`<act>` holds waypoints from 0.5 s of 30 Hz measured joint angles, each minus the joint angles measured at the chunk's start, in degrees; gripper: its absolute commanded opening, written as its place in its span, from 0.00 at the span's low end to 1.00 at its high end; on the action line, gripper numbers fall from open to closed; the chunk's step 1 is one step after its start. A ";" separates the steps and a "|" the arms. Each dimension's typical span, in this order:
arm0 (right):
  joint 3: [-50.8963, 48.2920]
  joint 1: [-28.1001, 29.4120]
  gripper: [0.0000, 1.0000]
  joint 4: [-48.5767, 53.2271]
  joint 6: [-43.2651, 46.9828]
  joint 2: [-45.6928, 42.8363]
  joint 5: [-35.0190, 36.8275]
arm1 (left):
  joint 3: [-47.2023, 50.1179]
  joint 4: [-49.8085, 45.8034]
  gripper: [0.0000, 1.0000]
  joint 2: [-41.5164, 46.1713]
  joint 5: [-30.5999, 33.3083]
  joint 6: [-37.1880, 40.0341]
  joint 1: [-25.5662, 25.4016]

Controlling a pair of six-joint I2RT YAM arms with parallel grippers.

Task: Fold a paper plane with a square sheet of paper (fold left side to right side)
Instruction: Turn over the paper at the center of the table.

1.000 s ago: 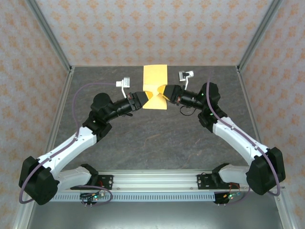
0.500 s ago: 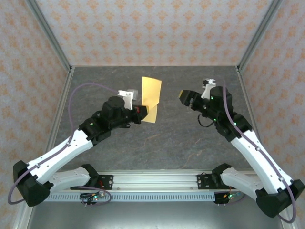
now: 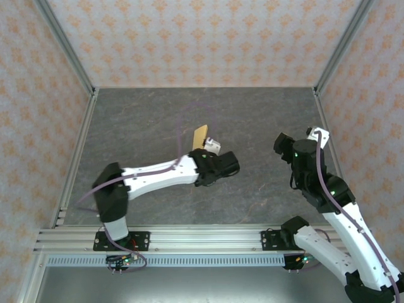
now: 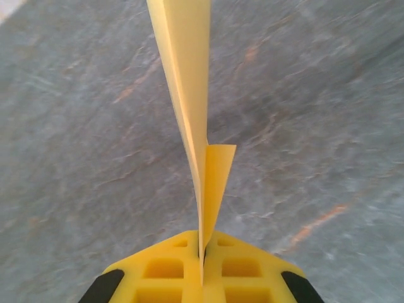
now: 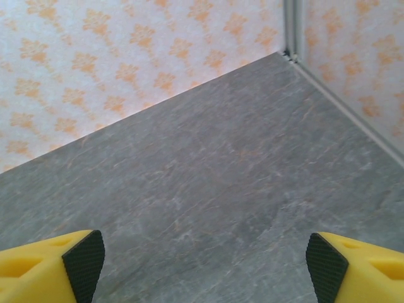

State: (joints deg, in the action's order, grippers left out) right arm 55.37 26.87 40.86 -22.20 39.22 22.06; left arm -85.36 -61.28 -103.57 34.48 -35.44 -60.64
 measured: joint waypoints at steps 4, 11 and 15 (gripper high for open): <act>0.00 0.00 0.88 1.60 0.26 -1.05 2.56 | -4.22 -7.41 0.00 -8.48 4.24 -3.02 -1.01; -0.02 0.00 0.89 2.54 0.72 -2.75 4.85 | -11.93 -14.29 0.04 -23.32 4.48 -3.74 -1.25; -0.20 0.00 0.90 2.89 0.92 -2.71 5.01 | -17.11 -16.09 0.06 -30.27 1.95 -3.26 -1.25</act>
State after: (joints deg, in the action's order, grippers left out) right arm 55.18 26.87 43.75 -21.28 36.51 27.07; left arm -102.48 -77.36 -133.84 36.42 -38.70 -61.89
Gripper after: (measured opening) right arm 0.895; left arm 0.051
